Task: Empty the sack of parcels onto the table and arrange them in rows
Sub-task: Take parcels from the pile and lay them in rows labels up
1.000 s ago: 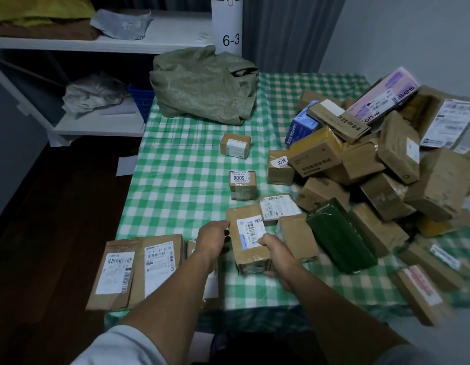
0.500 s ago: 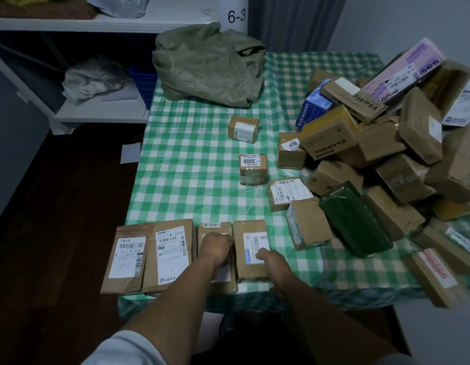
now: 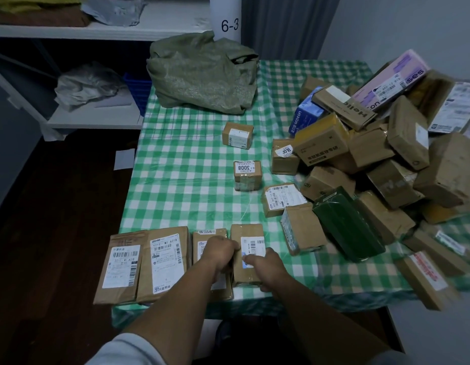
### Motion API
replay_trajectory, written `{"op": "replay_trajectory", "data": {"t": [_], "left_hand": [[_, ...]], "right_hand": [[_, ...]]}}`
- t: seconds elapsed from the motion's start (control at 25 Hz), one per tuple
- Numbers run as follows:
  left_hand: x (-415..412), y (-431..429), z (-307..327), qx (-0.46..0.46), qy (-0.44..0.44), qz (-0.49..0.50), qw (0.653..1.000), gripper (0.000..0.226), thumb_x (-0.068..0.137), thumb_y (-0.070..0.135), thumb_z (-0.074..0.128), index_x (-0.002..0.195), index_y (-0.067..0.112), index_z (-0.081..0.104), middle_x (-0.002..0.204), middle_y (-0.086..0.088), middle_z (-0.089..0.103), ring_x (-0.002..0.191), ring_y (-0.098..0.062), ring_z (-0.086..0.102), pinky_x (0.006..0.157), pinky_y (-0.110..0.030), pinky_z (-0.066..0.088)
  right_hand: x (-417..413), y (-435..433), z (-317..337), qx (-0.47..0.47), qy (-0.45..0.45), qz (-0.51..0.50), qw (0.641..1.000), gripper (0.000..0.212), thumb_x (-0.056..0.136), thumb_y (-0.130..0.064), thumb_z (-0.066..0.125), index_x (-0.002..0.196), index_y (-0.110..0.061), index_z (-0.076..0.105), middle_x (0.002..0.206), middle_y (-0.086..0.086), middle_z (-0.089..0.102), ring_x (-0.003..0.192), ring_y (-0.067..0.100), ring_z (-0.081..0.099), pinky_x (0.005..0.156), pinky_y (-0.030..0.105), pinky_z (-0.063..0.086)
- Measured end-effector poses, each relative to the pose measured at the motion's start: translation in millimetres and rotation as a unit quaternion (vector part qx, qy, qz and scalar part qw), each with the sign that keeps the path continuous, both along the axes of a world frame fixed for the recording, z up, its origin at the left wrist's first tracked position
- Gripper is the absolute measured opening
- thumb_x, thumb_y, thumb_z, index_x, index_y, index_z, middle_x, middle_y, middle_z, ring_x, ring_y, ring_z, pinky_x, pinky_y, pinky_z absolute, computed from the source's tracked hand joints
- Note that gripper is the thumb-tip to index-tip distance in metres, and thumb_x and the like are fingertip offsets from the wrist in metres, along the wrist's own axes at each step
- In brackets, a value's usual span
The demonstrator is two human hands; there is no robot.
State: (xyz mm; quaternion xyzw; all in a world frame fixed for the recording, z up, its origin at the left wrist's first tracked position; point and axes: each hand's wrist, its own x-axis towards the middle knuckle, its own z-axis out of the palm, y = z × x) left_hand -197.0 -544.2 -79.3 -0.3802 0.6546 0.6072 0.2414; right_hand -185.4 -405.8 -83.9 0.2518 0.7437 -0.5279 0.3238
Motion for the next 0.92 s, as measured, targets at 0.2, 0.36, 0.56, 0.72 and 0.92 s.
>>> {"op": "replay_trajectory", "data": {"t": [0.2,0.36,0.56,0.72,0.92], "left_hand": [[-19.9,-4.0,13.2,-0.006,0.040,0.024,0.999,0.005,0.085,0.012,0.064,0.088,0.008,0.064,0.093,-0.016,0.071,0.080,-0.030,0.063,0.079,-0.043,0.056],[-35.2,-11.4,28.2,-0.014,0.058,0.054,0.997,0.009,0.082,0.009,0.059,0.089,0.013,0.063,0.096,-0.013,0.073,0.080,-0.028,0.063,0.075,-0.041,0.056],[-55.1,-28.5,53.3,-0.018,0.089,0.109,0.990,0.030,0.083,0.003,0.057,0.107,0.017,0.067,0.096,-0.008,0.075,0.081,-0.027,0.069,0.067,-0.032,0.054],[-67.7,-67.5,60.7,-0.055,0.093,0.156,0.982,0.034,0.064,0.008,0.065,0.097,0.006,0.068,0.092,-0.015,0.075,0.088,-0.037,0.072,0.079,-0.052,0.061],[-77.5,-139.5,65.4,-0.101,0.105,0.180,0.973,0.022,0.072,-0.001,0.058,0.090,0.008,0.068,0.091,-0.014,0.074,0.082,-0.035,0.069,0.064,-0.039,0.058]], "right_hand": [[-29.0,-2.7,17.1,0.000,0.031,-0.011,0.999,0.026,0.090,-0.024,0.067,0.115,-0.019,0.059,0.105,0.002,0.067,0.088,0.021,0.064,0.069,0.034,0.053],[-56.0,-14.9,27.5,0.002,0.069,0.024,0.997,0.018,0.090,-0.020,0.066,0.107,-0.024,0.063,0.100,-0.002,0.071,0.089,0.021,0.068,0.085,0.044,0.059],[-94.4,-41.3,42.9,0.020,0.107,0.098,0.989,0.012,0.089,-0.021,0.065,0.100,-0.025,0.065,0.097,0.001,0.072,0.092,0.028,0.070,0.086,0.049,0.059],[-120.8,-88.6,50.6,0.022,0.132,0.162,0.978,0.024,0.090,-0.019,0.061,0.111,-0.014,0.072,0.105,0.007,0.074,0.094,0.032,0.070,0.084,0.042,0.059],[-131.6,-164.3,48.8,-0.011,0.135,0.181,0.974,0.027,0.092,-0.009,0.053,0.109,-0.016,0.072,0.108,0.008,0.073,0.094,0.031,0.067,0.078,0.035,0.055]]}}
